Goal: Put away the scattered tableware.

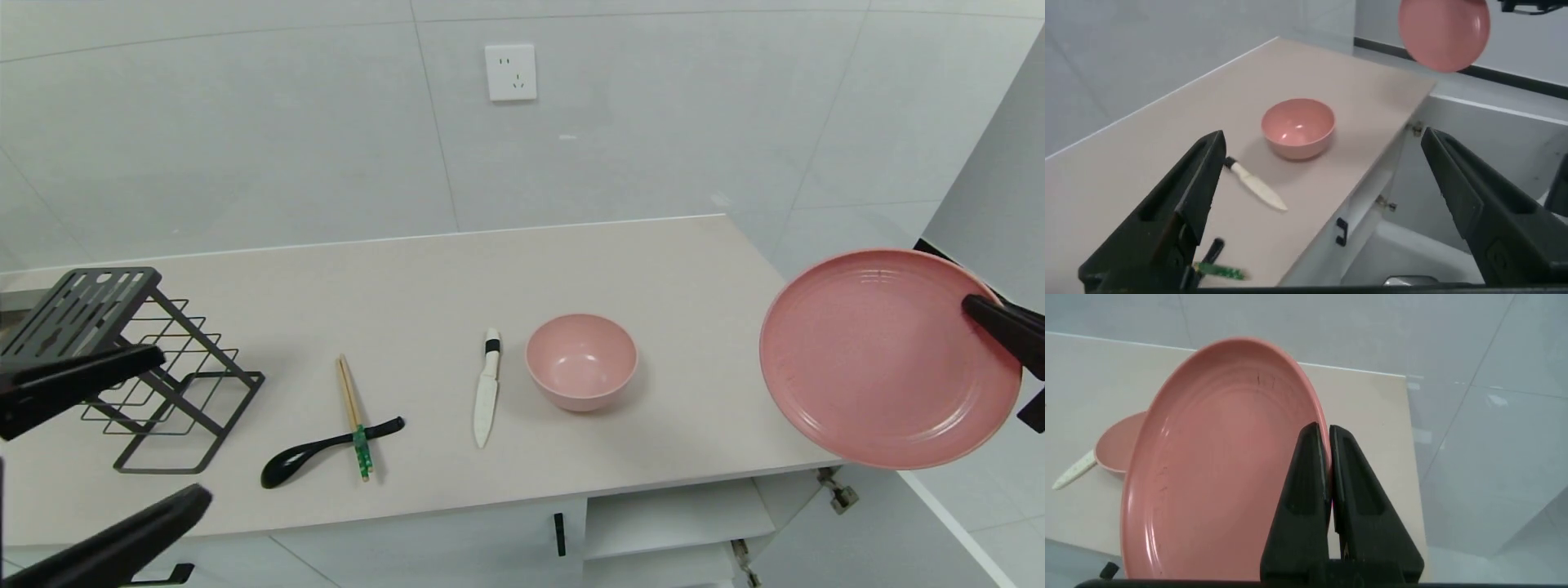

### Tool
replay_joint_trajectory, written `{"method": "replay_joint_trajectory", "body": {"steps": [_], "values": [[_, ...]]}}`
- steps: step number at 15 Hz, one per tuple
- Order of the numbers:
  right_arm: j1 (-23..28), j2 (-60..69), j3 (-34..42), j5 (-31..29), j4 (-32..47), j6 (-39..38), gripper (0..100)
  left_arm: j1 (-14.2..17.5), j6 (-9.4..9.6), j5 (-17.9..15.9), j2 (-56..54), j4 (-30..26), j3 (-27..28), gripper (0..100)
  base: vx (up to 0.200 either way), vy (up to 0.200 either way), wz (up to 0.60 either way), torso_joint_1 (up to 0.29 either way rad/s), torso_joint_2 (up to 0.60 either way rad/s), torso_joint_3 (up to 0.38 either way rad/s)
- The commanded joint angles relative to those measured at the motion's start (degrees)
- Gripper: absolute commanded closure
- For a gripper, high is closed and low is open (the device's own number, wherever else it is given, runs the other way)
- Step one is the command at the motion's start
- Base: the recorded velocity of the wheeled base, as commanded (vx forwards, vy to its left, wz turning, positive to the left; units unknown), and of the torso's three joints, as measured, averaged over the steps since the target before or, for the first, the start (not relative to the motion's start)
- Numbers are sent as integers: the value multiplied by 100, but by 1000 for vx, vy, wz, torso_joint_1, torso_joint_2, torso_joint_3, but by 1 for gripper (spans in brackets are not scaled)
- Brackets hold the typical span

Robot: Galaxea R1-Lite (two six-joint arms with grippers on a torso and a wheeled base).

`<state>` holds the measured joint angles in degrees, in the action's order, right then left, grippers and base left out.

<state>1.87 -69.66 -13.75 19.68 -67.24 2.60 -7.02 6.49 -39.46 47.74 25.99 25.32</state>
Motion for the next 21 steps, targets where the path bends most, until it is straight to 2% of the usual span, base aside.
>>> {"method": "replay_joint_trajectory", "body": {"steps": [1,3,4,5,6,7,8,9,10,12,13,14,17,18,19,21], "values": [[-2,101,39,1,1,-5,100,-432,-25,-44,1220,697,26,0,0,0,0,0,0,0],[-2,128,127,1,-17,-5,100,-643,-77,-53,2134,1752,8,0,0,0,0,0,0,0],[-2,137,215,1,-43,-5,100,-853,-130,-53,2460,2209,-80,0,0,0,0,0,0,0],[-2,172,250,1,-43,-5,100,-1012,-200,-53,2574,2332,-115,0,0,0,0,0,0,0],[-2,242,268,1,-43,-5,100,-1275,-464,-35,2820,2402,-62,0,0,0,0,0,0,0],[-2,277,259,1,-43,-5,100,-1311,-552,-18,3128,2499,87,0,0,0,0,0,0,0],[-2,286,294,1,-43,-5,100,-1311,-552,61,3488,2639,298,0,0,0,0,0,0,0],[-2,286,329,1,-43,-5,100,-1328,-569,395,3752,2701,491,0,0,0,0,0,0,0],[-2,295,373,1,-52,-14,100,-1416,-692,931,4006,2674,729,0,0,0,0,0,0,0],[-2,277,443,1,-52,-14,100,-1794,-1378,1889,4411,2657,1203,0,0,0,0,0,0,0],[-2,277,426,1,-52,-14,100,-1899,-1510,2039,4516,2613,1353,0,0,0,0,0,0,0],[-2,295,426,1,-52,-14,100,-1978,-1554,2162,4736,2226,1713,0,0,0,0,0,0,0],[-2,330,417,1,-70,-14,100,-1996,-1527,2250,5079,1470,2232,0,0,0,0,0,0,0],[-2,339,408,1,-61,-14,100,-1996,-1484,2470,5184,1233,2381,0,0,0,0,0,0,0],[-2,330,408,1,-70,-14,100,-1996,-1369,2900,5421,881,2618,0,0,0,0,0,0,0],[-2,330,408,1,-70,-14,100,-1996,-1237,3050,5659,785,2785,0,0,0,0,0,0,0]]}}
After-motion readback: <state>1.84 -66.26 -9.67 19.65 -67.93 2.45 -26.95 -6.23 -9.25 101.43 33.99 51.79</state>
